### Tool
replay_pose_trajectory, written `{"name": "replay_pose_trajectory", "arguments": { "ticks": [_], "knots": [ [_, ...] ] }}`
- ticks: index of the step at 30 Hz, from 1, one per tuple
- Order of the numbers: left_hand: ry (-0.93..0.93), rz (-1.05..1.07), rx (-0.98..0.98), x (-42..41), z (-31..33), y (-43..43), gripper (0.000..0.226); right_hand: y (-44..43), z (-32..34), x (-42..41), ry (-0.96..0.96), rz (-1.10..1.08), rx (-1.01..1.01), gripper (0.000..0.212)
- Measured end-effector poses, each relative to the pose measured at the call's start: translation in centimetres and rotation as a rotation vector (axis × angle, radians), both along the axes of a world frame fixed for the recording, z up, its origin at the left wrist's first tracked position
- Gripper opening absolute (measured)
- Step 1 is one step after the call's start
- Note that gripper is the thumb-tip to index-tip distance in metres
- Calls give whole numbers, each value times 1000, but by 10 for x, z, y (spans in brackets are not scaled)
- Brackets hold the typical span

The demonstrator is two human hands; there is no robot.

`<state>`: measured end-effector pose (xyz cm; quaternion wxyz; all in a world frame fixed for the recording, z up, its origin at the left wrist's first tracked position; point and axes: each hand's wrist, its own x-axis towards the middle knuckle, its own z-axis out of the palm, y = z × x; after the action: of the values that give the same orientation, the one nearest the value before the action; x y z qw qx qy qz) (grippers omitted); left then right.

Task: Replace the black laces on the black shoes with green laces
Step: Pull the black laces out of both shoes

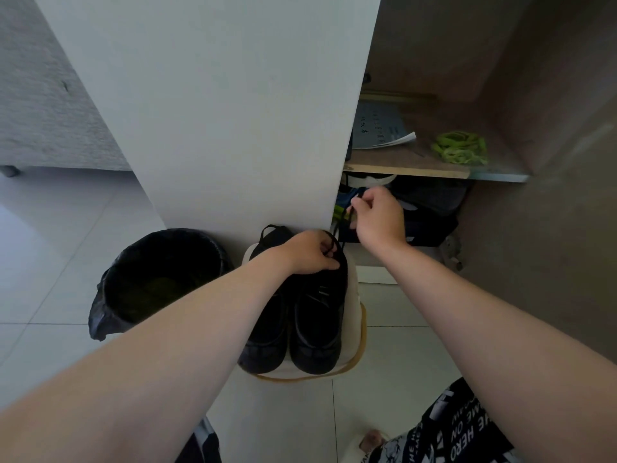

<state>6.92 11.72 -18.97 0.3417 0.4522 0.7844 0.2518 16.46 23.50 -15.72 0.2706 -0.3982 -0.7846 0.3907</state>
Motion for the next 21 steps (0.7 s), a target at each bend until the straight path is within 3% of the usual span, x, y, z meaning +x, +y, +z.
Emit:
{"name": "replay_pose_trajectory", "arguments": {
  "ticks": [3, 5, 9, 11, 15, 18, 21],
  "knots": [
    [1, 20, 5, 2, 0, 1, 12, -3, 1, 3, 5, 119, 16, 20],
    [76, 73, 26, 3, 1, 3, 26, -5, 3, 5, -66, 139, -11, 19],
    [-3, 271, 129, -1, 1, 5, 25, -10, -3, 13, -500, 242, -319, 20],
    [-98, 336, 178, 0, 3, 5, 23, -13, -10, 18, -669, 335, -365, 24],
    [-207, 417, 247, -1, 7, 6, 11, -12, -14, 17, -643, 317, -247, 29],
    [-259, 428, 244, -4, 6, 6, 8, -11, -15, 13, -622, 331, -255, 21],
    [-147, 353, 222, -7, 3, 4, 14, -11, -20, 9, -687, 371, -164, 10]
  ]
}}
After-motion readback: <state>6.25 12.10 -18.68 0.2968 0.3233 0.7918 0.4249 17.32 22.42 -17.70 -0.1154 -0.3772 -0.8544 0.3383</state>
